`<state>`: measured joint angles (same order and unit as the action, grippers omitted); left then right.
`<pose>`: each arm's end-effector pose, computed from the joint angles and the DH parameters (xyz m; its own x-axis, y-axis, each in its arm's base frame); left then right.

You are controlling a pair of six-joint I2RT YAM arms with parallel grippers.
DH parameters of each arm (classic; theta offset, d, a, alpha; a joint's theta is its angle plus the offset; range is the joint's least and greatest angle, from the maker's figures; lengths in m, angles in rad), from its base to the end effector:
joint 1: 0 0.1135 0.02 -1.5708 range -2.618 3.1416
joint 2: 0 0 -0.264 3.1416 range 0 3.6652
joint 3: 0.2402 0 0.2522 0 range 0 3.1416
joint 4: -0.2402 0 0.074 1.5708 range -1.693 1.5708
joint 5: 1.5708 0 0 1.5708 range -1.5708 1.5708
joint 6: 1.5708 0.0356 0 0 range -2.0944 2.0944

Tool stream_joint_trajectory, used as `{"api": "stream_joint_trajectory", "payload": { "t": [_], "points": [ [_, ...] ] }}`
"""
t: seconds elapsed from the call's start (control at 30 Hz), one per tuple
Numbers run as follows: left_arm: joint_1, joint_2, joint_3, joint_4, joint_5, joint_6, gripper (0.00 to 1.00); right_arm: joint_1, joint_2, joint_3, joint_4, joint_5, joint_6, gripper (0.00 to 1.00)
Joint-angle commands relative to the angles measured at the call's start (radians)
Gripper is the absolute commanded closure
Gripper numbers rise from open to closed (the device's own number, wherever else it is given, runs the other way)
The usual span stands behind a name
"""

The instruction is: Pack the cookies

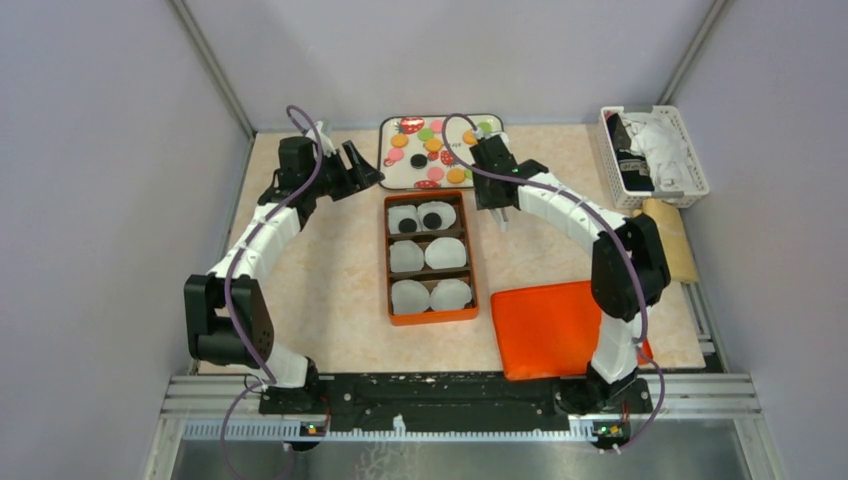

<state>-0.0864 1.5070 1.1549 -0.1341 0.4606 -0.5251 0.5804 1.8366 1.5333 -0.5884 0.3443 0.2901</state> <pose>0.3447 -0.0457 0.2993 -0.6378 -0.3955 -0.6609 0.1723 0.7631 -0.6229 0.3483 0.2140 0.2687 -0.7205 -0.1504 -0.6770 -0.1386 0.9877 -0.0720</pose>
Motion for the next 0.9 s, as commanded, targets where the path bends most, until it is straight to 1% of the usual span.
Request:
{"api": "stream_joint_trajectory", "payload": {
  "t": [0.0, 0.2, 0.47, 0.77, 0.87],
  "points": [
    [0.004, -0.033, -0.006, 0.035, 0.019, 0.005, 0.21, -0.03, 0.039, 0.062, 0.049, -0.013, 0.01, 0.55],
    [0.004, -0.028, -0.002, 0.032, 0.015, 0.007, 0.21, -0.053, 0.087, 0.086, 0.064, -0.056, 0.001, 0.55],
    [0.004, -0.021, 0.003, 0.026, 0.01, 0.008, 0.21, -0.053, 0.146, 0.176, 0.029, -0.081, -0.016, 0.53],
    [0.004, -0.019, 0.001, 0.026, 0.015, 0.008, 0.21, -0.054, 0.278, 0.33, -0.104, -0.021, -0.002, 0.52],
    [0.004, -0.023, 0.002, 0.025, 0.014, 0.011, 0.21, -0.053, 0.297, 0.362, -0.147, -0.012, 0.003, 0.52]
  ]
}}
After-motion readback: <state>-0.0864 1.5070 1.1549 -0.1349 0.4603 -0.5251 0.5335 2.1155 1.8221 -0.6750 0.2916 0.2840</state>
